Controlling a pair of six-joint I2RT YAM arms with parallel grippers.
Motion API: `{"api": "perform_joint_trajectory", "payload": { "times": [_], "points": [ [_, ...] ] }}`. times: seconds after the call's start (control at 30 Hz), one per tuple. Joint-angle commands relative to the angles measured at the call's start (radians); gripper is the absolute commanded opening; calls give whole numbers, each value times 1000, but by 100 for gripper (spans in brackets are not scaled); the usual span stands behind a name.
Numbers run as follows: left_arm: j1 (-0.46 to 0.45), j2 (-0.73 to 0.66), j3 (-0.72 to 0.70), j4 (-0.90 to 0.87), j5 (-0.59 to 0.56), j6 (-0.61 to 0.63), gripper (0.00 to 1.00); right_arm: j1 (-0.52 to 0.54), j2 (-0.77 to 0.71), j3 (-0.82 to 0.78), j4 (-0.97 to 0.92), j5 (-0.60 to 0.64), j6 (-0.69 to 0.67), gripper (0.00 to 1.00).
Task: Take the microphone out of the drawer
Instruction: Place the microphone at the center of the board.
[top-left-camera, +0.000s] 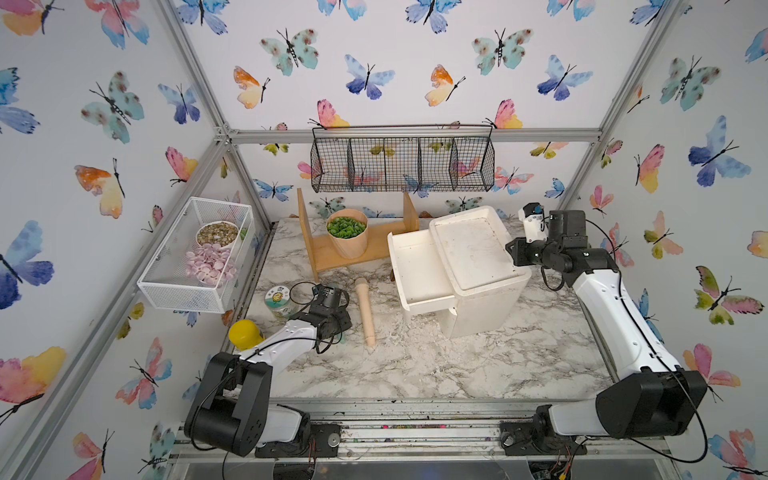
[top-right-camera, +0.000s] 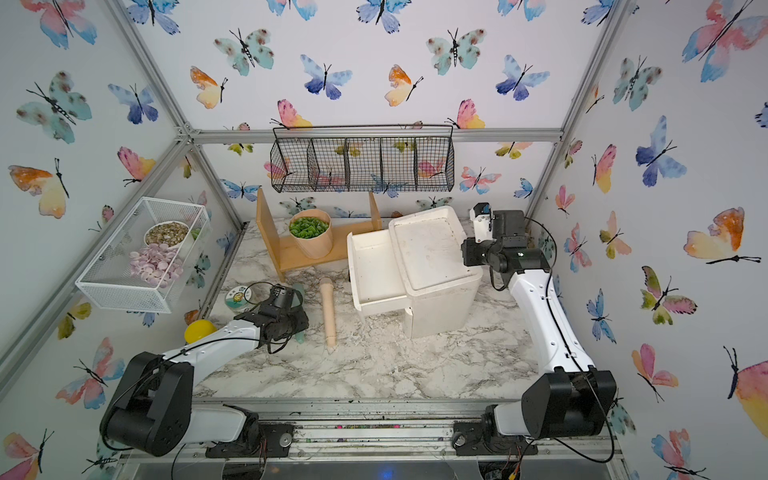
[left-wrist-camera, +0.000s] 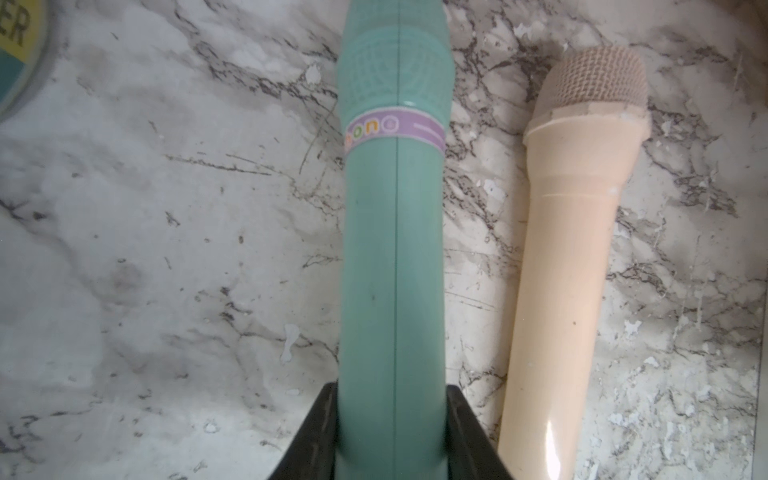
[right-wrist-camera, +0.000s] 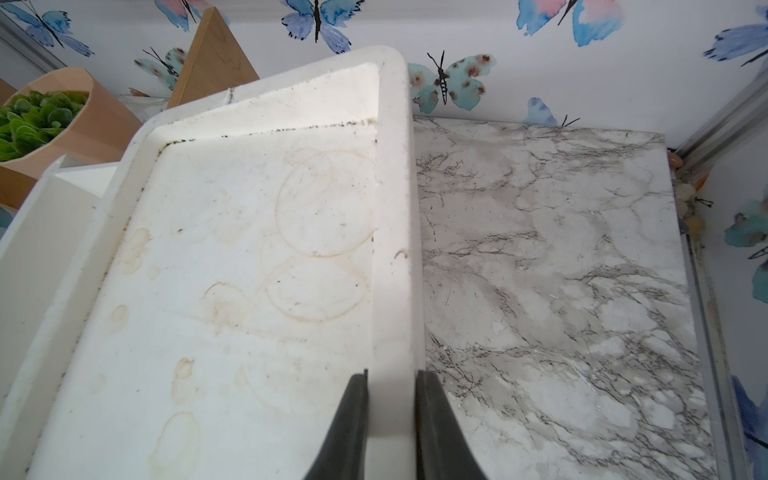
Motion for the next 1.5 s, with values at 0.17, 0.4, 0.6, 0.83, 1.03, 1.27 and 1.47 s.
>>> {"api": "perform_joint_trajectory", "payload": {
  "times": [0.17, 0.4, 0.6, 0.83, 1.03, 1.27, 1.47],
  "points": [
    [4, 61, -28, -8, 86, -11, 15, 5, 0, 20, 43, -97, 71, 7],
    [4, 105, -26, -9, 118, -8, 25, 5, -2, 19, 45, -98, 72, 7],
    [-16, 131, -28, -12, 126, -7, 37, 5, -5, 21, 44, -96, 72, 7],
    [-22, 134, -22, -20, 121, -7, 51, 5, -5, 26, 44, -97, 72, 7],
    [-23, 113, -7, -44, 116, -8, 57, 5, -3, 28, 42, -97, 72, 7],
    [-21, 27, 78, -134, 64, 20, 57, 5, -3, 34, 43, -97, 72, 7],
    [6, -71, 195, -206, 54, 41, 55, 5, -5, 35, 43, -97, 72, 7]
  ]
}}
